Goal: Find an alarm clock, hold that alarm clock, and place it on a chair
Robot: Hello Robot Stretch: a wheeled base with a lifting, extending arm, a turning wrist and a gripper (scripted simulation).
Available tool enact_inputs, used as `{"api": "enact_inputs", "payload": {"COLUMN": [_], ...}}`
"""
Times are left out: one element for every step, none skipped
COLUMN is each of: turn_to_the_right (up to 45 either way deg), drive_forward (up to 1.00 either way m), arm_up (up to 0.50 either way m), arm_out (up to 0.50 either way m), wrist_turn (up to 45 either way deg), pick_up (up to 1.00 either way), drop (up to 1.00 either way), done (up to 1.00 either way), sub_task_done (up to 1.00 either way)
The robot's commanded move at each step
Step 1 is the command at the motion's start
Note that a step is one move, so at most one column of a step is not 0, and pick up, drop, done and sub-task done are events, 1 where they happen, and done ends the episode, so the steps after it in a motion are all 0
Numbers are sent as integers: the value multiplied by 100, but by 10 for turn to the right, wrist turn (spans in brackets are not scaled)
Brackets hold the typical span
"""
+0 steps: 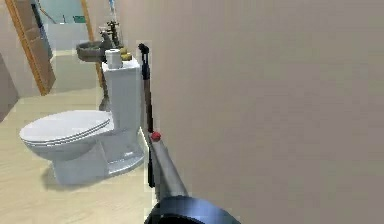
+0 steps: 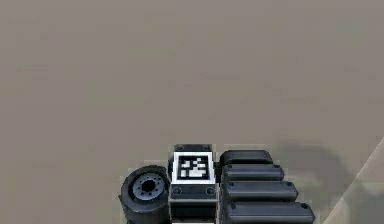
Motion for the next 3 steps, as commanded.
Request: {"api": "enact_inputs", "payload": {"turn_to_the_right": [0,-450,-150], "drive_forward": [5,0,0], "arm_up": [0,0,0], "arm_out": [0,0,0], "wrist_turn": [0,0,0], "pick_up": [0,0,0], "drop": [0,0,0], "done": [0,0,0], "sub_task_done": [0,0,0]}}
